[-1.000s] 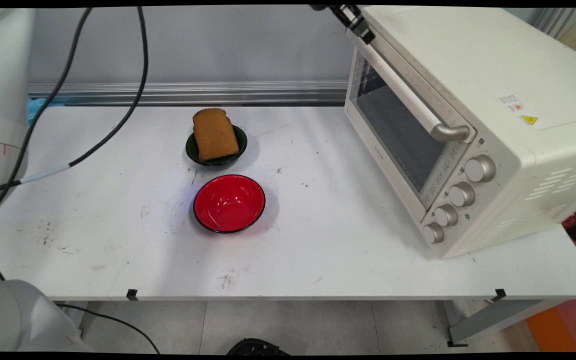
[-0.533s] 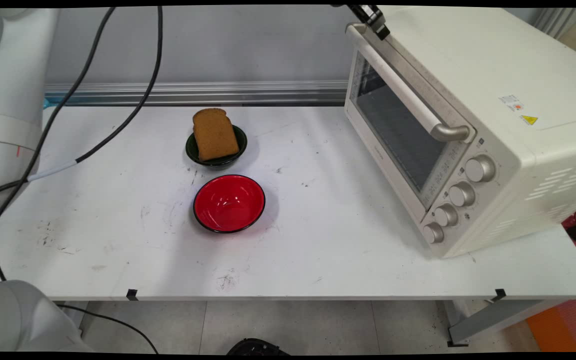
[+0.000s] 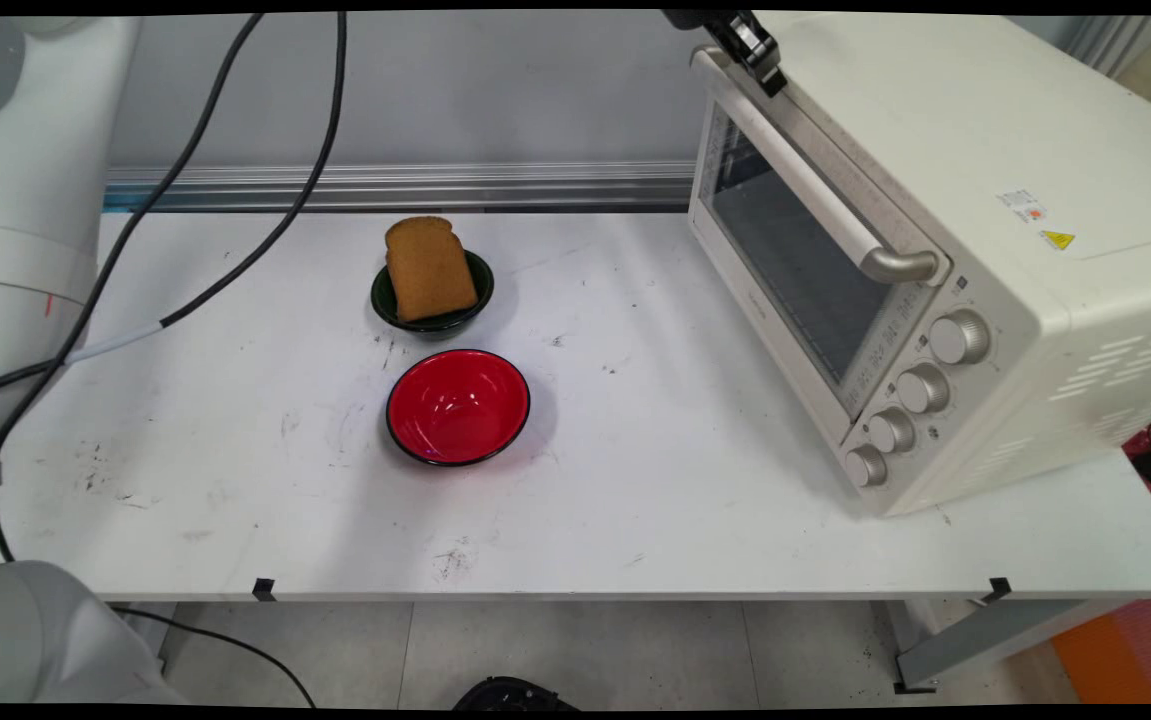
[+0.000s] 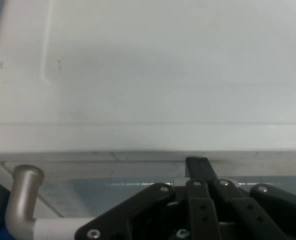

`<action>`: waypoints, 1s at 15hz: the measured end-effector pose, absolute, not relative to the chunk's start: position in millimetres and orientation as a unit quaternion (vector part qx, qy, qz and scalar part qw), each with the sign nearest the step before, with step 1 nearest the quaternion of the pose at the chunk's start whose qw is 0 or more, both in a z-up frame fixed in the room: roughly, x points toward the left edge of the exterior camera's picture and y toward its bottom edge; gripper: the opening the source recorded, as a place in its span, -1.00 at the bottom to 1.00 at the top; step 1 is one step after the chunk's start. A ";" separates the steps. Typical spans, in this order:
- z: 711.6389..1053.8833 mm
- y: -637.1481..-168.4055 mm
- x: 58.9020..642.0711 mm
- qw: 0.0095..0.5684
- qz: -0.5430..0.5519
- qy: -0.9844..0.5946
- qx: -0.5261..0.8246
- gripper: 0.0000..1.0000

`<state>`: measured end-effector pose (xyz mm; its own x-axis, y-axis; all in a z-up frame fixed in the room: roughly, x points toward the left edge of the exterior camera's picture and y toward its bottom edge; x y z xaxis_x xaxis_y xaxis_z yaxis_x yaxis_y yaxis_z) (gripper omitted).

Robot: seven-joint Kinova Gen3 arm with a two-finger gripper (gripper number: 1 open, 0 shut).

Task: Open the oven

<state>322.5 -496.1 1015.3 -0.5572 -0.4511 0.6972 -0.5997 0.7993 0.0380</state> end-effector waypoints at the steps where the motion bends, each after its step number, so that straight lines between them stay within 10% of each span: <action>1: 1014.0 -496.3 321.6 0.361 0.101 -0.877 0.301 -1.00; 15: 991.4 -484.9 326.6 0.345 0.081 -0.881 0.314 -1.00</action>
